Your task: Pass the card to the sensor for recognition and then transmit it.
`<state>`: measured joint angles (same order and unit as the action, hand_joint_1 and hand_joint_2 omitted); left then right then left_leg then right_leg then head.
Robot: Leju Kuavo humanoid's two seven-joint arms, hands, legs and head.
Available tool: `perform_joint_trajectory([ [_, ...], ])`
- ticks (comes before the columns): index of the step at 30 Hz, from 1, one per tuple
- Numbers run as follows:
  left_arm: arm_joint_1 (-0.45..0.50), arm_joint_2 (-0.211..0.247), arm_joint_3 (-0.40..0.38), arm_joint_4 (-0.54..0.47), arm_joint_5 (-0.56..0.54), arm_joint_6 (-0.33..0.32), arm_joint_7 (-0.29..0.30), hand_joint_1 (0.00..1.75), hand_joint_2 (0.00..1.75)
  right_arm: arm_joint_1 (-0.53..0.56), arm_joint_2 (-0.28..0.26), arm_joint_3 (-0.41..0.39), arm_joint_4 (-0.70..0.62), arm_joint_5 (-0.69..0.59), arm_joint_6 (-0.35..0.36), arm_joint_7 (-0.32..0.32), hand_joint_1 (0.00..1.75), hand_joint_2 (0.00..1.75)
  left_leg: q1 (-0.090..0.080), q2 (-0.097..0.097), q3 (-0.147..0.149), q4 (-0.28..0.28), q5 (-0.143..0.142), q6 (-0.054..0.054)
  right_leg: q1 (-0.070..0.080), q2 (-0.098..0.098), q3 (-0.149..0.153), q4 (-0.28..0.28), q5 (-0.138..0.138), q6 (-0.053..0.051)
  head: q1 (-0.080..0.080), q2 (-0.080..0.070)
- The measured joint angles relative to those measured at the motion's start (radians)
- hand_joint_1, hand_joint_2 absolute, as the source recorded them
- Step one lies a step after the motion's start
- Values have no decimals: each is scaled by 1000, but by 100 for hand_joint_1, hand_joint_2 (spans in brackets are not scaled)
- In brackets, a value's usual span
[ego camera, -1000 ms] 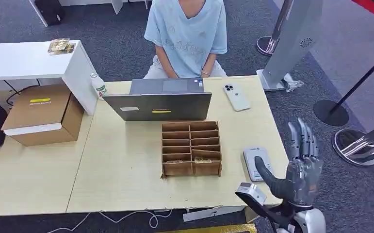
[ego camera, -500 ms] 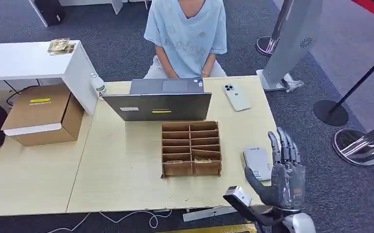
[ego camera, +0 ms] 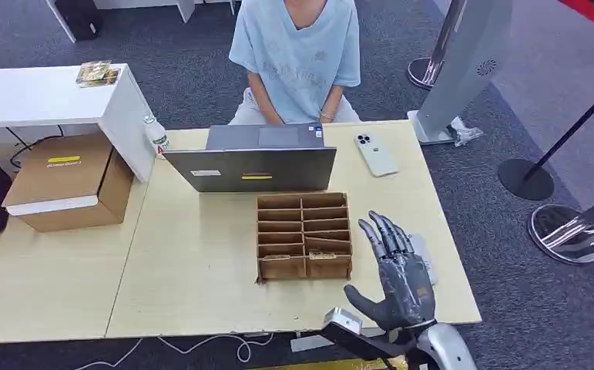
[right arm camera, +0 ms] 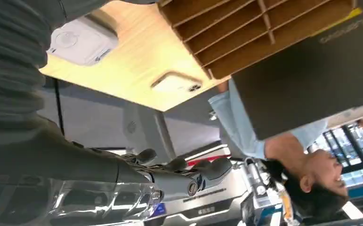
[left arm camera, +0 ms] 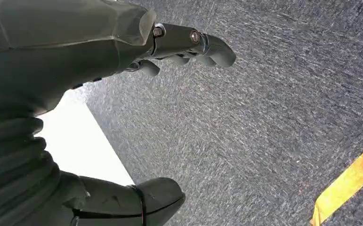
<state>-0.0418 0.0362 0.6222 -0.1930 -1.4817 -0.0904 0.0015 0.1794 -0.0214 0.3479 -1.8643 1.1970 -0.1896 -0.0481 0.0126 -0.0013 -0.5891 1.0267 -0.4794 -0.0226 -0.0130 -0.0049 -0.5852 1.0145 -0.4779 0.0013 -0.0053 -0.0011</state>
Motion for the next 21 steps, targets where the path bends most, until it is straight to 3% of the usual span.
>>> perform_joint_trajectory([
  [7, 0, 0, 0, 0, 0, 1, 6, 0, 175, -1, -14, 19, 11, 9, 19, -6, 0, 175, 0, 0, 0, 0, 0, 0, 0, 0, 0, 0, 0, 0, 0, 0],
  [21, 1, -3, 0, 0, 0, 1, -3, 0, 175, -22, -29, 34, 40, 82, -14, 62, 0, 175, 0, 0, 0, 0, 0, 0, 0, 0, 0, 0, 0, 0, 0, 0],
])
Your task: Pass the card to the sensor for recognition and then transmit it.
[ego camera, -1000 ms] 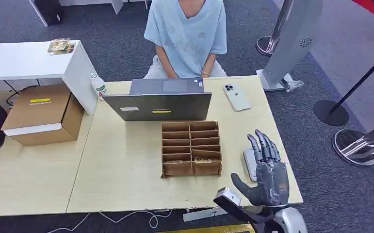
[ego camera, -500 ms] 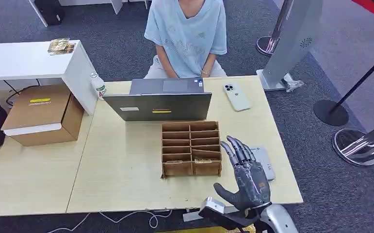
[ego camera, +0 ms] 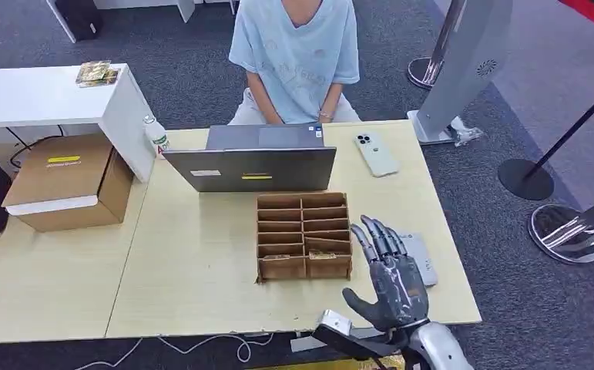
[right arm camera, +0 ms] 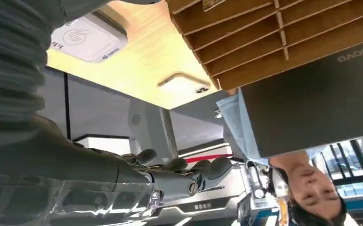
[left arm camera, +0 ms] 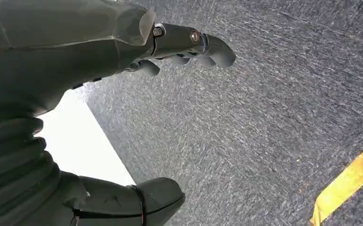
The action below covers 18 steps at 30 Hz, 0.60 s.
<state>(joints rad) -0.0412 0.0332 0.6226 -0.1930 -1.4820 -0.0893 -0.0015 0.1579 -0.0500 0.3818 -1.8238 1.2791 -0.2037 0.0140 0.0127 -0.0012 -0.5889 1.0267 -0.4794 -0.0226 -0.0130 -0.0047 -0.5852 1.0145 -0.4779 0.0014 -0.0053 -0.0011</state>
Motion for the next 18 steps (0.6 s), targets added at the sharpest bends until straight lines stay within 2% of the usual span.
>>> perform_joint_trajectory([
  [5, 0, 1, -4, 0, 0, 1, -12, 0, 175, 19, -4, -19, -11, -6, -7, 13, 0, 175, 0, 0, 0, 0, 0, 0, 0, 0, 0, 0, 0, 0, 0, 0],
  [9, 0, 10, -42, 0, 0, 12, -27, 0, 175, 68, -20, -67, -33, -29, -55, 34, 0, 175, 0, 0, 0, 0, 0, 1, 0, 0, 0, 0, 0, 0, 0, 0],
  [11, -11, 16, -93, 0, 0, 8, -32, 0, 175, 119, -18, -98, -75, -2, -69, 73, 0, 175, -1, -2, 0, 1, 0, 1, 0, -2, -1, -1, -1, 0, 0, 0],
  [13, -32, 21, -173, 0, 0, -22, -30, 0, 175, 181, -12, -141, -142, 24, -82, 95, 0, 175, -1, -5, -1, 0, -1, 1, 0, -5, 1, 0, -2, 0, 0, 0],
  [15, -52, 22, -231, 0, 0, -45, -21, 0, 175, 217, -9, -170, -189, 36, -82, 96, 0, 175, 0, -3, -1, 0, -1, -1, 0, -2, 1, 0, -2, 0, 0, 0],
  [18, -67, 25, -273, 0, 2, -43, -18, 0, 175, 225, -1, -182, -232, 46, -58, 81, 0, 175, 0, 2, 1, 0, -3, -2, 0, 3, 1, 0, -1, -1, 0, 0],
])
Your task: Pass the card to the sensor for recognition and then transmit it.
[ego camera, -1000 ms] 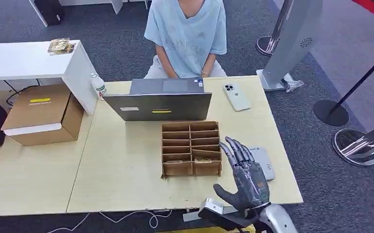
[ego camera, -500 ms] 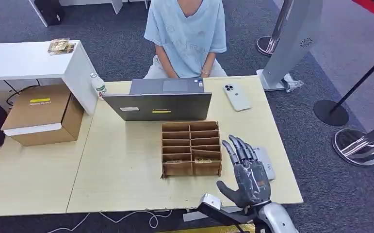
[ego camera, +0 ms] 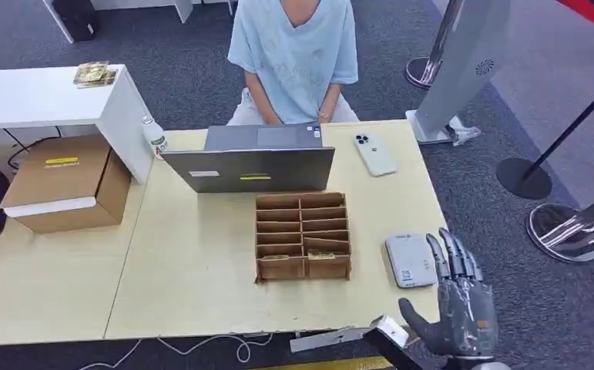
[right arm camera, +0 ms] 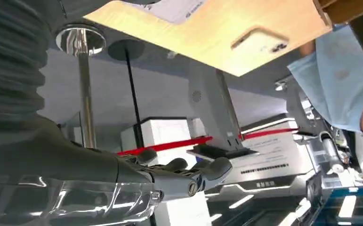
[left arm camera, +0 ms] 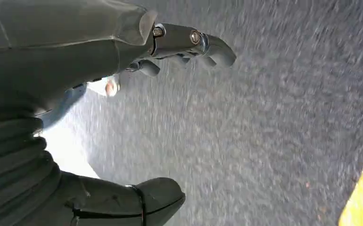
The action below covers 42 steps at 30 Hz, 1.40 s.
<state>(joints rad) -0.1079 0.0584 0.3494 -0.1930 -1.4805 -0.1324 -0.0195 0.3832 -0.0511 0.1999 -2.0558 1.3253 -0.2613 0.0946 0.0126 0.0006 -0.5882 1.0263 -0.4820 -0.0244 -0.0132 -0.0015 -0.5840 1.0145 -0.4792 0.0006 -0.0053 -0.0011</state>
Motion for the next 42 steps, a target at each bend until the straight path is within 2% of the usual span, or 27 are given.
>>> perform_joint_trajectory([
  [5, 21, 6, -9, 0, 10, 23, 6, 0, 175, -44, 2, 0, 5, 11, -2, -42, 0, 175, 0, 0, 1, 0, 0, 0, 0, 0, 1, 0, 0, 0, 0, 0],
  [8, 43, 5, 6, 0, 56, 26, 29, 0, 175, -94, -1, 34, 65, 7, -29, -96, 0, 175, 0, 1, 1, 0, 0, 0, 0, 0, 0, 0, 0, 0, 0, 0],
  [10, 52, 2, 25, 0, 80, 33, 42, 0, 175, -144, 0, 66, 123, 11, -33, -109, 0, 175, 0, 0, 1, 0, 0, 0, 0, 0, 0, 0, 0, 0, 0, 0],
  [17, 68, -6, 52, 0, 81, 43, 61, 0, 175, -243, 31, 151, 216, 73, 13, -72, 0, 175, 0, 0, 1, 0, 0, 0, 0, -1, 0, 0, 0, 0, 0, 0],
  [22, 69, -5, 52, 0, 51, 44, 52, 0, 175, -243, 34, 162, 218, 95, 19, -50, 0, 175, 0, 0, 1, 0, 0, 0, 0, -1, 0, 0, -1, 0, 0, 0],
  [35, 69, -5, 52, 0, 52, 46, 47, 0, 175, -244, 36, 198, 226, 109, 33, -59, 0, 175, 0, 0, 1, 0, 0, 0, 0, -1, 0, 0, -1, 0, 0, 0],
  [42, 69, -5, 66, 0, 66, 43, 47, 0, 175, -244, 36, 221, 240, 105, 32, -71, 9, 175, 0, 0, 1, 0, 0, 0, 0, -1, 0, 0, -1, 0, 0, 0],
])
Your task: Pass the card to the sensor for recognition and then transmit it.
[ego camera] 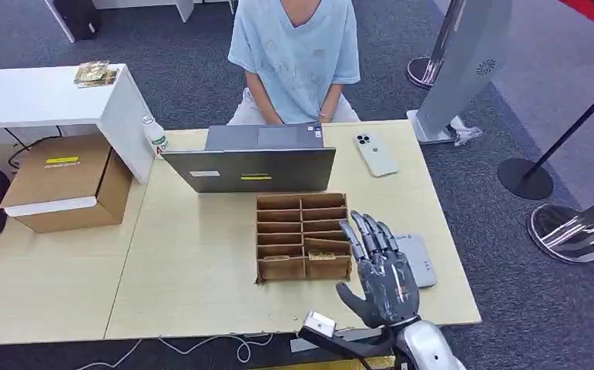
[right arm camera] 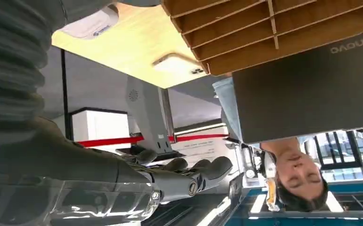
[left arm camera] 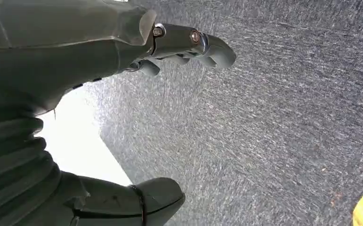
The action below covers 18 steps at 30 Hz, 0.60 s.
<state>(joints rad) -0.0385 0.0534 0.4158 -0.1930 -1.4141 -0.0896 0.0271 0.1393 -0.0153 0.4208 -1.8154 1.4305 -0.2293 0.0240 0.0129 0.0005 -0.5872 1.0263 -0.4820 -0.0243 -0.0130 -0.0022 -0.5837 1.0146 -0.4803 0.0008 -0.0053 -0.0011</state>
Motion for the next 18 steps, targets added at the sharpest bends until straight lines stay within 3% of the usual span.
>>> perform_joint_trajectory([
  [3, 0, 0, 8, 0, 2, 0, 0, 0, 175, 0, 1, 8, 3, -3, 0, -1, 14, 175, 0, 0, 0, 0, 0, 0, 0, 0, 0, 0, 0, 0, 0, 0],
  [9, 1, 0, 9, 0, -3, 0, 0, 0, 175, 2, 2, 18, 8, -3, 4, -8, 42, 175, 0, 0, 0, 0, 0, 0, 0, 0, 0, 0, 0, 0, 0, 0],
  [13, 1, 0, 9, 0, -9, -2, 0, 0, 175, 2, 2, 20, 13, -3, 8, -10, 47, 175, 0, 0, 0, 0, 0, 0, 0, 0, 0, 0, 0, 0, 0, 0],
  [18, 0, 0, 9, 0, -13, -3, 0, 0, 175, 0, 3, 34, 26, -6, 19, -22, 40, 175, 0, 0, 0, 0, 0, 0, 0, 0, 0, 0, 0, 0, 0, 0],
])
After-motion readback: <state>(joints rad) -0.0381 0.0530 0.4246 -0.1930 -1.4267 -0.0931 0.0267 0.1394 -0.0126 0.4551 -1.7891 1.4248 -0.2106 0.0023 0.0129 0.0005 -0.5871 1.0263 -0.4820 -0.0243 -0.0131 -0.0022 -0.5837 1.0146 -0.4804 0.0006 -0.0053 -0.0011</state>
